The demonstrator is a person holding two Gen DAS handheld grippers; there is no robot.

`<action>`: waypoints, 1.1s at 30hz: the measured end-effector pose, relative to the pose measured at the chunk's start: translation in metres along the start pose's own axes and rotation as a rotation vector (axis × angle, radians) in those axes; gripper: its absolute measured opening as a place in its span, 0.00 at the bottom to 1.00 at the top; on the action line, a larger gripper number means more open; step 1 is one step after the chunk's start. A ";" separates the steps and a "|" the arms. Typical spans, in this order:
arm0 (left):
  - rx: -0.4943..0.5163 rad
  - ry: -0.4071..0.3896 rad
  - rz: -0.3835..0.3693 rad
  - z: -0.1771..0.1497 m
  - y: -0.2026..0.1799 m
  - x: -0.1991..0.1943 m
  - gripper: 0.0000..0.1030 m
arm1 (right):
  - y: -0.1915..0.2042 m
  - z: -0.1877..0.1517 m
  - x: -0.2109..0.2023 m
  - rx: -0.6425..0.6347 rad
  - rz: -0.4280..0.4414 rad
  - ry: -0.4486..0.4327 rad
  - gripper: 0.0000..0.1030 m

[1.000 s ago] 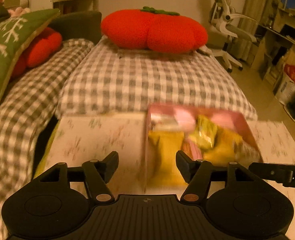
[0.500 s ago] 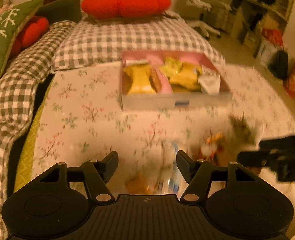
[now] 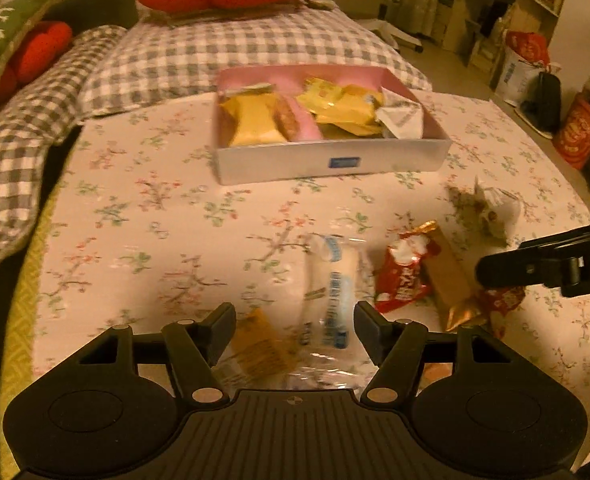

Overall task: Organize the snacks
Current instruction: 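Return both grippers to the pile and grasp a white-and-blue packet with the left gripper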

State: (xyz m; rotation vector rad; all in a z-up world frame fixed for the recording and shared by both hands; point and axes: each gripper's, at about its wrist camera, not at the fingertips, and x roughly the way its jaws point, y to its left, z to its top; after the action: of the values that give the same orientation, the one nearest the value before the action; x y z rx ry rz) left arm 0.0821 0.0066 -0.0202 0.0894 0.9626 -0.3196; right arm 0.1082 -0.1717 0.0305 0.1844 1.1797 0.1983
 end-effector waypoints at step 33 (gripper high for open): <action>0.064 0.055 0.072 0.003 -0.020 0.056 0.21 | -0.042 -0.004 0.036 0.039 -0.254 0.104 0.58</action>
State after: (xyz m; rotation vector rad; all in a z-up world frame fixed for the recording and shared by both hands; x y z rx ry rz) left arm 0.1083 -0.0255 -0.0629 0.1922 1.0010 -0.2826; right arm 0.1198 -0.2032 -0.0135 0.0578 1.2990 -0.0392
